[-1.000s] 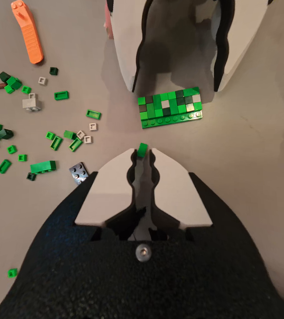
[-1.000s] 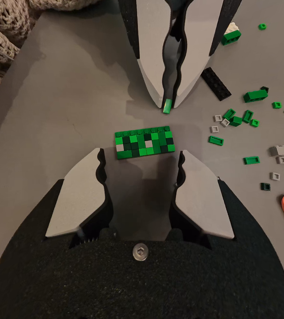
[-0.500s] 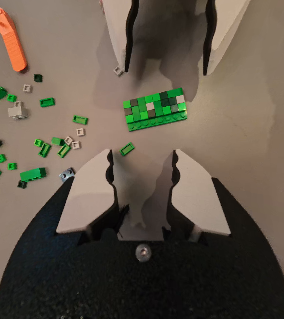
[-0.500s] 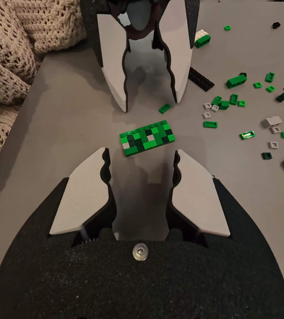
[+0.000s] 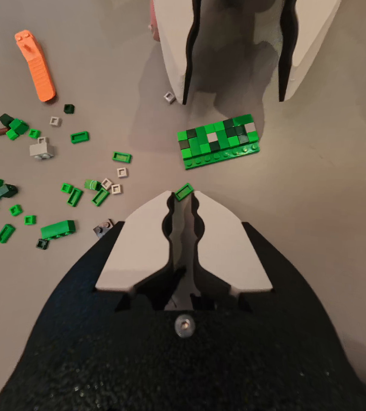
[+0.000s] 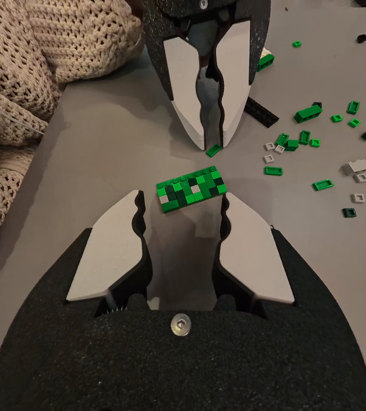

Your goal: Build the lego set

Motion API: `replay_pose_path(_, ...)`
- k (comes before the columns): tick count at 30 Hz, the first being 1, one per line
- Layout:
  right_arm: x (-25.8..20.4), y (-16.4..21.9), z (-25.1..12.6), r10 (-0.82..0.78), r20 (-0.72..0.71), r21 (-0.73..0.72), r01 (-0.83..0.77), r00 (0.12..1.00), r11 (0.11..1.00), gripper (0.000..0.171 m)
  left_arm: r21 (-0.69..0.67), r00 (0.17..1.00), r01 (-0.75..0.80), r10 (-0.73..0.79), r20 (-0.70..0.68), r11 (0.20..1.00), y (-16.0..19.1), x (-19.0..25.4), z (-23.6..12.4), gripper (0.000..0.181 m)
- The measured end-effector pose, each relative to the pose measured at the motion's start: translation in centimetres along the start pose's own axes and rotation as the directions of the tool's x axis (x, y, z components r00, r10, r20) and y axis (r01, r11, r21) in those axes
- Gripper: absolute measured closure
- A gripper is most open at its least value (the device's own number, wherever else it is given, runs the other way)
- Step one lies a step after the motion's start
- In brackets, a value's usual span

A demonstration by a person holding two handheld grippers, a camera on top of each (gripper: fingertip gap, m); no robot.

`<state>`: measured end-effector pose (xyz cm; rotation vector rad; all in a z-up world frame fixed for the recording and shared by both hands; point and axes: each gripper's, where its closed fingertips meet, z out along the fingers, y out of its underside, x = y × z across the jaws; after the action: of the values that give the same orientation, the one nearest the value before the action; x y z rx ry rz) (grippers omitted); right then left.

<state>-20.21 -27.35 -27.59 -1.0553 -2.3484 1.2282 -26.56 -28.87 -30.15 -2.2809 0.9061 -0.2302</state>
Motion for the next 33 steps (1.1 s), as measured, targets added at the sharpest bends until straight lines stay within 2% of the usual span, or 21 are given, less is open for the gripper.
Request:
replay_pose_path(8,1.2,-0.5,0.7,-0.001,-0.081,-0.006,0.001,0.997,1.0,0.119,0.002,0.99,-0.112,0.112,0.082,0.994,-0.2,-0.6,0.2,0.181)
replay_pose_path(15,3.1,-0.5,1.5,0.047,-0.17,-0.032,-0.053,0.984,0.998,0.136,0.025,0.967,-0.211,0.205,0.149,0.977,-1.1,-0.7,0.3,0.181)
replay_pose_path(18,3.2,-0.7,1.7,0.057,-0.156,-0.029,-0.062,0.986,0.998,0.136,0.08,0.966,-0.218,0.203,0.159,0.973,-1.9,-0.6,0.0,0.181)
replay_pose_path(22,2.8,-0.8,2.0,0.043,-0.13,-0.033,-0.048,0.991,0.998,0.136,0.078,0.981,-0.175,0.167,0.095,0.982,-1.3,-0.2,0.3,0.165)
replay_pose_path(30,2.5,-1.2,2.5,0.043,-0.066,-0.036,-0.046,0.997,0.998,0.136,0.088,0.999,-0.018,0.021,-0.033,0.996,-1.0,-0.4,0.8,0.16)
replay_pose_path(33,2.5,-1.4,2.5,0.056,-0.038,-0.03,-0.057,0.998,0.998,0.136,0.085,0.997,0.031,-0.025,-0.073,0.996,-1.0,-0.3,0.9,0.166)
